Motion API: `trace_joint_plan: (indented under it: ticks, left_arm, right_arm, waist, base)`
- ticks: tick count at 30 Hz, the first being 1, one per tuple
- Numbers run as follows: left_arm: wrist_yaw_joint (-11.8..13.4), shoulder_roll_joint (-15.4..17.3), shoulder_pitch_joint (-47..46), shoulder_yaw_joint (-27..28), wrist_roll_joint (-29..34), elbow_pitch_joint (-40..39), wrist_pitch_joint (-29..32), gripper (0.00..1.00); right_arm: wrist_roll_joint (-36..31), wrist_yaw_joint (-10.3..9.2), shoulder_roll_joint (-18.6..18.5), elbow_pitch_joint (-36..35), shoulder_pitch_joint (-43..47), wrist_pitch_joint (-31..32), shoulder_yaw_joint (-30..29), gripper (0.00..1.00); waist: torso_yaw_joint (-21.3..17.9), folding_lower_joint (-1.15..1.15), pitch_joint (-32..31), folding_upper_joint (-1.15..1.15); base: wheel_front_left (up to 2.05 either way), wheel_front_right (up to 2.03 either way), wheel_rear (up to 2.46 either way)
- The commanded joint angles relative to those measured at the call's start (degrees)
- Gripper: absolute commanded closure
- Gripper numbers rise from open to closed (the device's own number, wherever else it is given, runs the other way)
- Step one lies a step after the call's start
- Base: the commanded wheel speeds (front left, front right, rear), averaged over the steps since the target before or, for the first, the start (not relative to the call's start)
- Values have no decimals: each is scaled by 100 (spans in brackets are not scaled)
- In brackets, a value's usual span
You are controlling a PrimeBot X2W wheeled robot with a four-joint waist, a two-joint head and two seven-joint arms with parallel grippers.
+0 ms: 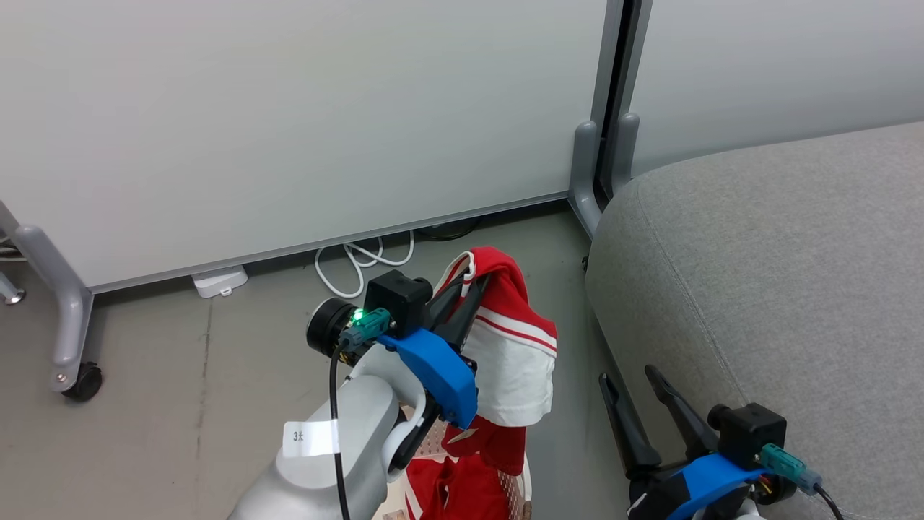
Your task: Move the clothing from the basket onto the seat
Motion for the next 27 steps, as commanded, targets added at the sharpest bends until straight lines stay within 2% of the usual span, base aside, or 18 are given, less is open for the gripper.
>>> trace_joint_plan:
  ticks: [1, 18, 27]
  left_arm:
    - [-4, -2, -112, -3, -12, -22, 16, 100]
    - [46, -8, -37, -116, -160, -39, 23, 100]
    - [75, 11, -81, -174, -167, -75, 20, 100]
  right_arm:
    - [44, 2, -14, -1, 85, 1, -2, 0]
    - [20, 3, -14, -4, 12, 21, 88, 0]
    - [-115, 3, -15, 237, -580, 383, 757, 0]
  waist:
    - [8, 0, -1, 0]
    - [38, 0, 57, 0]
    - [-13, 0, 116, 0]
  base:
    - [0, 0, 0]
    - [0, 0, 0]
    - [0, 0, 0]
